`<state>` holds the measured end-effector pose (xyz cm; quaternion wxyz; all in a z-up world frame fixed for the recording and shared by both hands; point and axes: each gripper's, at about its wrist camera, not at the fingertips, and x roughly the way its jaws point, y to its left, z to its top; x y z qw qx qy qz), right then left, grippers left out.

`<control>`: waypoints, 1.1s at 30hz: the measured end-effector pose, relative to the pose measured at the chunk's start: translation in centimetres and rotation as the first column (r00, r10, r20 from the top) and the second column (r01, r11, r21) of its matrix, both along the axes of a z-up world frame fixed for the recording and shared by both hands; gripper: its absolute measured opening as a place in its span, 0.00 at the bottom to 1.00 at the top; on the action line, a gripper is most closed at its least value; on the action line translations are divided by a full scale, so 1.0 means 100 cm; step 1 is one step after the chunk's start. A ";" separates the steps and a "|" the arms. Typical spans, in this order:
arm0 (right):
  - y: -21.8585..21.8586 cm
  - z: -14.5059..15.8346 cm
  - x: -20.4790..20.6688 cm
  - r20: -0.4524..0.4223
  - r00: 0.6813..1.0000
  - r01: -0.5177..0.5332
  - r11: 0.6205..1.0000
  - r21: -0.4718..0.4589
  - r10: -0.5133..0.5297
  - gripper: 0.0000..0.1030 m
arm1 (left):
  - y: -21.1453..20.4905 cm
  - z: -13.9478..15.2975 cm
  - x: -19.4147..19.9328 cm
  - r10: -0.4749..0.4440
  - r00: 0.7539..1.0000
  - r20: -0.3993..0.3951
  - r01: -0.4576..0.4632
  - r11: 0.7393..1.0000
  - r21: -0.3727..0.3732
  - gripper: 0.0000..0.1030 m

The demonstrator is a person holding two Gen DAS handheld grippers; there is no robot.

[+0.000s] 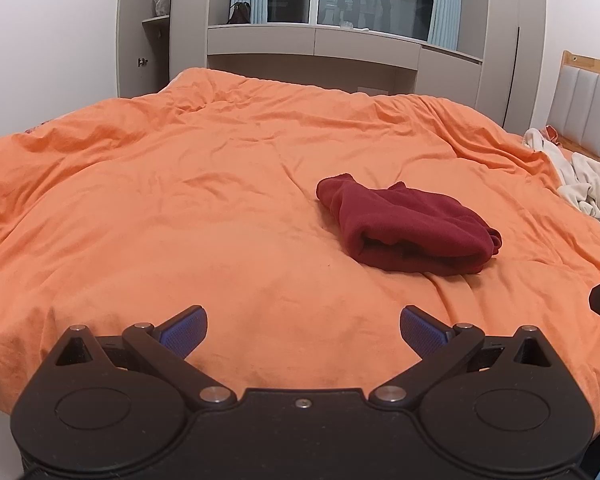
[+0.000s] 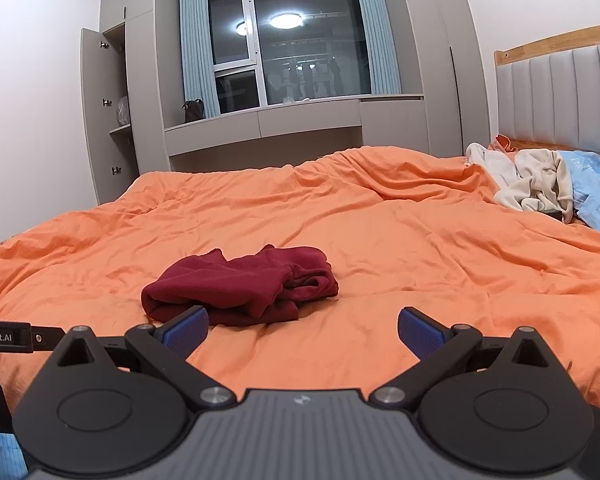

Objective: Fold small clothes

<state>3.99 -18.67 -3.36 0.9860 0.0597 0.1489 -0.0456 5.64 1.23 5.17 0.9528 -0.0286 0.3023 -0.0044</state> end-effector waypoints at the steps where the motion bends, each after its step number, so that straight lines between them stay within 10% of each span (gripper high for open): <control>1: -0.001 0.000 0.000 -0.001 1.000 0.000 1.000 0.001 0.000 1.00 | 0.000 0.000 0.001 0.001 1.000 0.000 -0.001 1.000 0.001 0.99; 33: -0.002 -0.002 -0.001 -0.010 1.000 0.005 1.000 0.007 -0.005 1.00 | -0.001 -0.003 0.000 0.002 1.000 -0.004 -0.002 1.000 0.000 0.99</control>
